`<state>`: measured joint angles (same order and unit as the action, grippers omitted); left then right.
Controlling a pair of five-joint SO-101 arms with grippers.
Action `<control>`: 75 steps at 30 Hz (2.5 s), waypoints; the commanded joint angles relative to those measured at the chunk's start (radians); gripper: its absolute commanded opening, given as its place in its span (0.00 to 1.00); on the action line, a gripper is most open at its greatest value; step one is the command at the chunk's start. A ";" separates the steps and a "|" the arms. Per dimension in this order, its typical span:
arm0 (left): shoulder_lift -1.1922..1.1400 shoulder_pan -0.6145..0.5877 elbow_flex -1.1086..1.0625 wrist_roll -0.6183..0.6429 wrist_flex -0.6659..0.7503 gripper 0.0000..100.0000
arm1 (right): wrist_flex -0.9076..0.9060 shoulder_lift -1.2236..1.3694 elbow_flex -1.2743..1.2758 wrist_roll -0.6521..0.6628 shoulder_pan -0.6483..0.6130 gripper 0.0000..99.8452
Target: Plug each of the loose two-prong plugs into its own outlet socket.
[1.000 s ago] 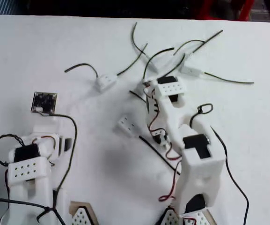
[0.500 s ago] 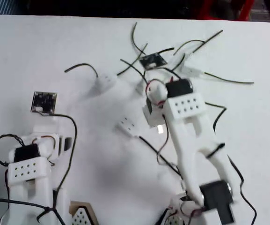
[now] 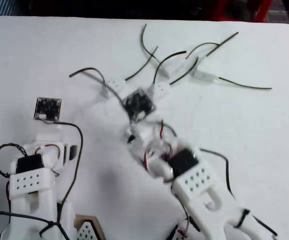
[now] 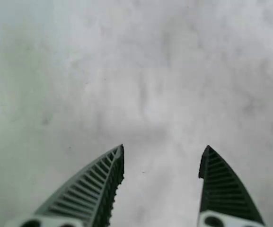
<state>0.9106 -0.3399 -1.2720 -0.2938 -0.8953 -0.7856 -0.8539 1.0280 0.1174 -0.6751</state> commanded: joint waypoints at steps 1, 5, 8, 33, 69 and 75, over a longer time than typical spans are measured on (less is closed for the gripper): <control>0.022 0.038 0.006 -0.005 0.052 0.26 | 0.142 -0.128 0.097 -0.009 -0.042 0.02; 0.024 0.056 0.026 0.046 0.118 0.26 | 0.203 -0.216 0.181 -0.081 -0.050 0.02; 0.024 0.105 0.064 0.170 0.132 0.26 | 0.245 -0.265 0.239 -0.098 -0.050 0.02; 0.380 0.621 0.077 0.272 0.077 0.26 | 0.266 -0.325 0.341 -0.098 -0.124 0.02; -0.067 0.565 0.433 0.247 -0.161 0.29 | 0.504 -0.315 0.279 -0.431 0.607 0.02; -0.363 0.630 0.585 -0.103 -0.160 0.29 | 0.536 -0.317 0.279 -0.431 0.670 0.02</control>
<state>0.6682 0.2616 -0.7994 -0.2493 -1.0533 -0.2854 -1.1592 1.3671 -0.3046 -0.0399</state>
